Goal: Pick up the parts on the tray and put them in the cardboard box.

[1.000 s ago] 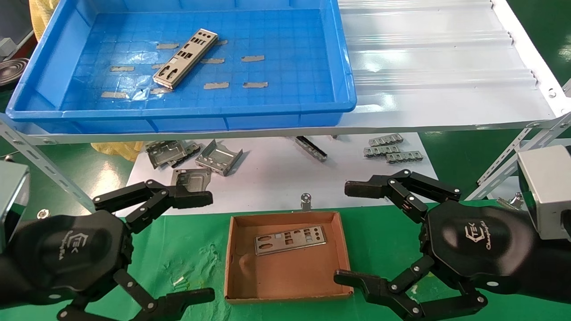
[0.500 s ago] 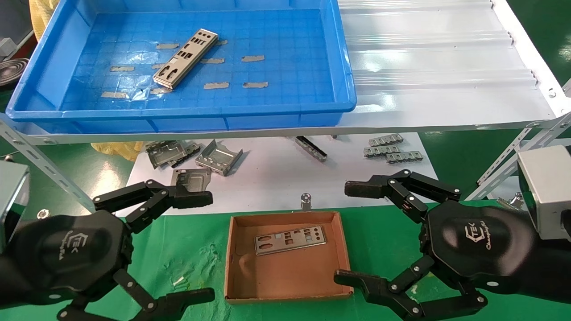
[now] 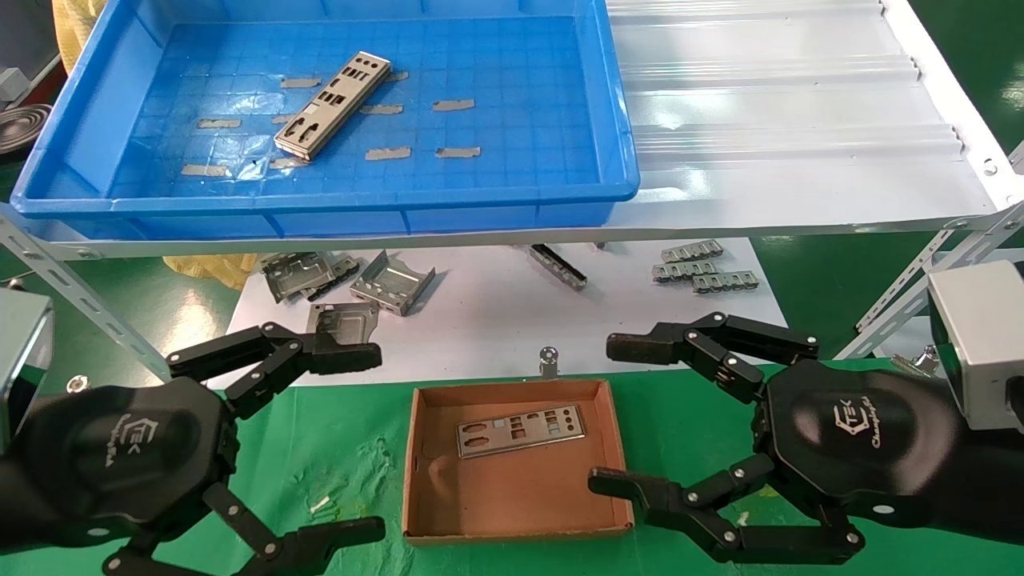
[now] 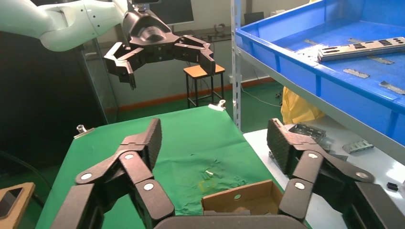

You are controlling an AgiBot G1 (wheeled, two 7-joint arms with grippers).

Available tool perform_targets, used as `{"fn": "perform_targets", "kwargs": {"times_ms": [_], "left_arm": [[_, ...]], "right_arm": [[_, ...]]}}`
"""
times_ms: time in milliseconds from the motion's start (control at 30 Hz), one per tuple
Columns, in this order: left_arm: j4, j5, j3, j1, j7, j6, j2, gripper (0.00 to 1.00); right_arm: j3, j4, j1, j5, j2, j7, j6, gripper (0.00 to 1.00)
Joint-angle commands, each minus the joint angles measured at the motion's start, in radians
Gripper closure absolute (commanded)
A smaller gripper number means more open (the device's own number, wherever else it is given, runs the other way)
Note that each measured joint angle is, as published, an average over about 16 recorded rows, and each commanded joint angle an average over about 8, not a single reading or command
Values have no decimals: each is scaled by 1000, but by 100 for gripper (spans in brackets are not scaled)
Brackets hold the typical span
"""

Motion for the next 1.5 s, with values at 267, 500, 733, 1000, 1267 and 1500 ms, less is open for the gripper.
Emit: {"fn": "perform_targets", "kwargs": {"times_ms": [267, 500, 733, 1000, 1267, 1500], "left_arm": [[0, 0, 0, 0, 0, 0, 0, 0], [0, 0, 0, 0, 0, 0, 0, 0], [0, 0, 0, 0, 0, 0, 0, 0], [-4, 7, -3, -6, 9, -5, 0, 0], [45, 38, 11, -133, -41, -53, 51, 0], [213, 155, 70, -376, -98, -108, 158, 0]], "right_arm": [[0, 0, 0, 0, 0, 0, 0, 100], [0, 0, 0, 0, 0, 0, 0, 100], [0, 0, 0, 0, 0, 0, 0, 100], [0, 0, 0, 0, 0, 0, 0, 100], [0, 0, 0, 0, 0, 0, 0, 100], [0, 0, 0, 0, 0, 0, 0, 100]]}}
